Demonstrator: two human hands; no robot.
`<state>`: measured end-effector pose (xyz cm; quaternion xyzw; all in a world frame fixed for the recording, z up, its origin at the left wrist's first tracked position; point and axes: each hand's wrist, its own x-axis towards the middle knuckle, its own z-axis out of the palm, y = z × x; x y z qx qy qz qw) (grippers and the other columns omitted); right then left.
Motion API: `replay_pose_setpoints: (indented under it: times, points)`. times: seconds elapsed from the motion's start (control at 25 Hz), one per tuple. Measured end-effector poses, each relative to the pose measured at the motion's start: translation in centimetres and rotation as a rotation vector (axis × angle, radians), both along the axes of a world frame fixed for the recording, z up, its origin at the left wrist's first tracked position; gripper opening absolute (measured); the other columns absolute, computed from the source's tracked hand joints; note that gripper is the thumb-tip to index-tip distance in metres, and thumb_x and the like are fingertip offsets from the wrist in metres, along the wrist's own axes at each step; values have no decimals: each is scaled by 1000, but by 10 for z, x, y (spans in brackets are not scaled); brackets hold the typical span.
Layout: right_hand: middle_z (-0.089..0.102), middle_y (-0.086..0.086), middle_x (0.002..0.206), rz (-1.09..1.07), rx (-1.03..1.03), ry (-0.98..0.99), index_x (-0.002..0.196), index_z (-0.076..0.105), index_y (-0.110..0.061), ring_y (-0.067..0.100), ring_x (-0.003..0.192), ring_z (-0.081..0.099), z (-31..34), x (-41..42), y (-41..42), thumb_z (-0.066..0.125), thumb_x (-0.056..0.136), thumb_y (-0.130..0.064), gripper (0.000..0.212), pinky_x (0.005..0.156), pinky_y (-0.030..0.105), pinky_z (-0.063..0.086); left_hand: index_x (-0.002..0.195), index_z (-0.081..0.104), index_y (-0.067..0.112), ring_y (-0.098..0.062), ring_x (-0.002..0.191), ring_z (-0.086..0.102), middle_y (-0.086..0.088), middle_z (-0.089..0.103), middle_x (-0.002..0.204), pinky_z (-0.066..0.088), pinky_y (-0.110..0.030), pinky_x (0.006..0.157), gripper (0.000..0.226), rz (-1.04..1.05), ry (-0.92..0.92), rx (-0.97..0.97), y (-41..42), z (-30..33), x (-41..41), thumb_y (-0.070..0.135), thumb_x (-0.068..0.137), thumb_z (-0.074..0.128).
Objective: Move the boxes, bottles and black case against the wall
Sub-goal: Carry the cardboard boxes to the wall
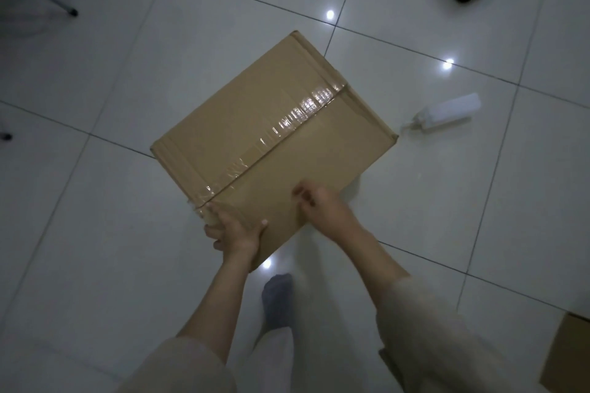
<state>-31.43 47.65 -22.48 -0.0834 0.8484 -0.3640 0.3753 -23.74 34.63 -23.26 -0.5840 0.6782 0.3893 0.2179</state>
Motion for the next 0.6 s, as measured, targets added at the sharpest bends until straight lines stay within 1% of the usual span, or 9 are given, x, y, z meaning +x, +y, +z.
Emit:
replay_pose_setpoints:
  times: [0.08, 0.12, 0.16, 0.24, 0.28, 0.32, 0.4, 0.52, 0.6]
  points:
    - [57, 17, 113, -103, 75, 255, 114, 54, -9, 32, 105, 53, -1, -44, 9, 47, 83, -6, 32, 90, 41, 44, 145, -15, 28, -47, 132, 23, -21, -3, 152, 30, -54, 105, 111, -6, 1, -18, -9, -5, -2, 24, 77, 72]
    - [53, 18, 119, -103, 158, 343, 119, 51, -8, 34, 111, 50, -3, -63, 13, 49, 81, -7, 38, 93, 43, 42, 144, -15, 30, -46, 133, 24, -20, -3, 152, 30, -55, 105, 111, -11, 2, -29, -15, -6, -3, 23, 77, 72]
    - [48, 18, 127, -99, 256, 373, 124, 47, -8, 36, 118, 45, -4, -79, 17, 52, 80, -8, 44, 96, 46, 40, 144, -14, 32, -45, 133, 24, -18, -2, 152, 31, -57, 104, 110, -19, 6, -41, -21, -8, -4, 23, 77, 72]
    - [34, 17, 143, -118, 417, 325, 132, 36, -9, 35, 133, 32, -8, -99, 22, 53, 79, -11, 56, 104, 51, 31, 144, -12, 35, -44, 133, 23, -16, 0, 152, 33, -59, 103, 111, -29, 26, -51, -36, -10, -6, 21, 76, 73]
    - [27, 16, 149, -131, 454, 288, 136, 30, -10, 34, 138, 24, -10, -103, 24, 54, 79, -12, 62, 108, 52, 27, 144, -12, 36, -43, 134, 23, -16, 0, 152, 33, -59, 103, 111, -36, 34, -55, -44, -11, -7, 20, 75, 74]
    - [22, 15, 152, -145, 455, 249, 139, 23, -12, 33, 140, 20, -12, -105, 24, 55, 78, -14, 69, 109, 53, 25, 144, -11, 36, -43, 134, 23, -16, 1, 152, 32, -57, 104, 112, -46, 47, -58, -52, -12, -9, 20, 74, 75]
    - [24, 13, 151, -209, 397, 161, 144, 14, -15, 33, 138, 24, -16, -105, 26, 60, 78, -18, 81, 109, 54, 27, 145, -9, 33, -44, 135, 23, -18, 4, 151, 30, -54, 107, 114, -72, 80, -70, -65, -12, -12, 19, 71, 77]
    - [28, 16, 145, -351, 365, 86, 144, 18, -13, 38, 132, 29, -18, -99, 24, 68, 77, -28, 85, 105, 50, 31, 146, -4, 33, -42, 135, 26, -17, 13, 150, 30, -54, 109, 121, -14, 178, -97, -86, -11, -12, 19, 63, 83]
    - [30, 16, 139, -443, 333, 20, 139, 30, -15, 37, 130, 28, -18, -91, 24, 68, 77, -34, 76, 104, 45, 31, 146, -1, 32, -40, 136, 26, -14, 16, 152, 28, -54, 111, 118, 73, 235, -115, -98, -7, -12, 25, 63, 83]
